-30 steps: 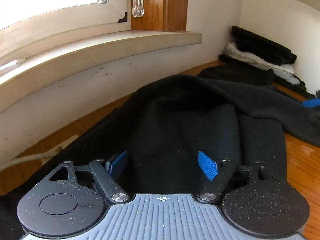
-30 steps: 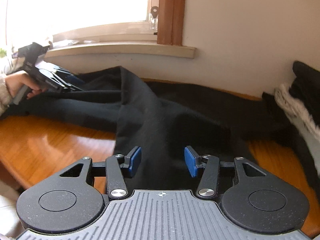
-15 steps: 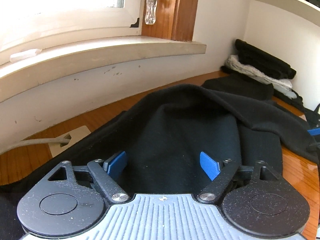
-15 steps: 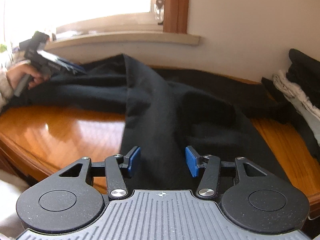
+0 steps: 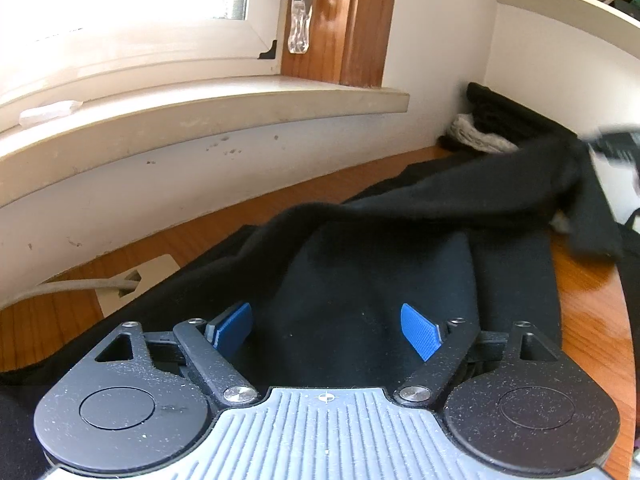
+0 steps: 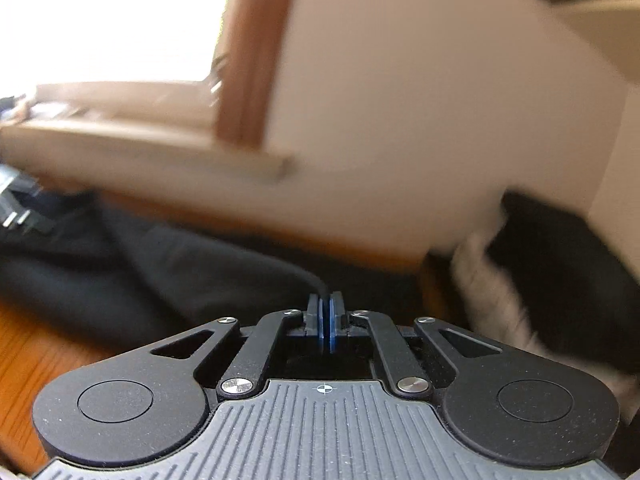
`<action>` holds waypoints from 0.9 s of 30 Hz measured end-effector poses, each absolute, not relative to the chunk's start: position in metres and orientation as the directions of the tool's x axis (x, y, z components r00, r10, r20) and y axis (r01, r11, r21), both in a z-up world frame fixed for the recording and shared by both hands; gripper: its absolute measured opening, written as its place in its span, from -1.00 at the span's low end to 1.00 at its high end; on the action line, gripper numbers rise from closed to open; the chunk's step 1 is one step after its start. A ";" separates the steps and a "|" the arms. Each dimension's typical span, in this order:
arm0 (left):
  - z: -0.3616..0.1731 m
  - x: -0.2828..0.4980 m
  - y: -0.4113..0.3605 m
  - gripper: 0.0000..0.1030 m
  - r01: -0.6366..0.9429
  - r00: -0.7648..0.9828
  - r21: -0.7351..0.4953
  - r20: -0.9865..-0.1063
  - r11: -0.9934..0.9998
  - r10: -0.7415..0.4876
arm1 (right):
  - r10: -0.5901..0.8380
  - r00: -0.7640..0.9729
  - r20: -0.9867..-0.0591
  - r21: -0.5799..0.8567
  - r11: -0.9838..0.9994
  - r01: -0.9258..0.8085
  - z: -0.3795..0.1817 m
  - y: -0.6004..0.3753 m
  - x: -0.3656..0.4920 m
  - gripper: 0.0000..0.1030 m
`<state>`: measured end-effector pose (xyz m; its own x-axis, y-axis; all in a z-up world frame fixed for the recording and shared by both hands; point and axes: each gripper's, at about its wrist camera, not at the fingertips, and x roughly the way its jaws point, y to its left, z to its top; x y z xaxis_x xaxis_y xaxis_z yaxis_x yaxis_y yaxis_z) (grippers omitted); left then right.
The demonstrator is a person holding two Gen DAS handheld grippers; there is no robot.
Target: Fold clothes
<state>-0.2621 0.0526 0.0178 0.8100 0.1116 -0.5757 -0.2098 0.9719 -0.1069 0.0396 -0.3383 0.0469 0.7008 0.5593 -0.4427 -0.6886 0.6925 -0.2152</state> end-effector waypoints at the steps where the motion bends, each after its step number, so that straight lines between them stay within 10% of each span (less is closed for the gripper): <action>1: 0.018 -0.262 0.053 0.64 -0.210 0.810 -0.108 -0.576 0.972 0.111 | 0.552 0.712 -0.434 -0.228 0.698 -0.679 0.056 -0.330 0.053 -0.93; 4: 0.018 -0.262 0.053 0.64 -0.211 0.809 -0.107 -0.578 0.972 0.111 | 0.518 0.733 -0.441 -0.229 0.724 -0.650 0.067 -0.302 0.100 -0.84; 6: 0.018 -0.261 0.052 0.65 -0.210 0.807 -0.104 -0.580 0.972 0.112 | 0.461 0.770 -0.442 -0.231 0.770 -0.594 0.062 -0.288 0.128 -0.15; 8: 0.018 -0.261 0.053 0.66 -0.209 0.806 -0.105 -0.581 0.972 0.111 | 0.414 0.790 -0.452 -0.216 0.808 -0.547 0.051 -0.284 0.147 0.06; 20: 0.016 -0.259 0.053 0.67 -0.213 0.796 -0.098 -0.595 0.972 0.114 | 0.577 0.663 -0.478 0.346 0.817 -0.461 0.027 -0.365 0.195 0.00; 27: 0.017 -0.258 0.052 0.72 -0.214 0.792 -0.089 -0.599 0.973 0.119 | 0.534 0.664 -0.524 0.152 0.825 -0.544 0.013 -0.369 0.166 -0.31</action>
<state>-0.2583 0.0525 0.0169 0.7921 0.1191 -0.5986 -0.2138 0.9728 -0.0892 0.1664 -0.3687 0.0128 0.6638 0.5337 -0.5240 -0.5436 0.8255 0.1520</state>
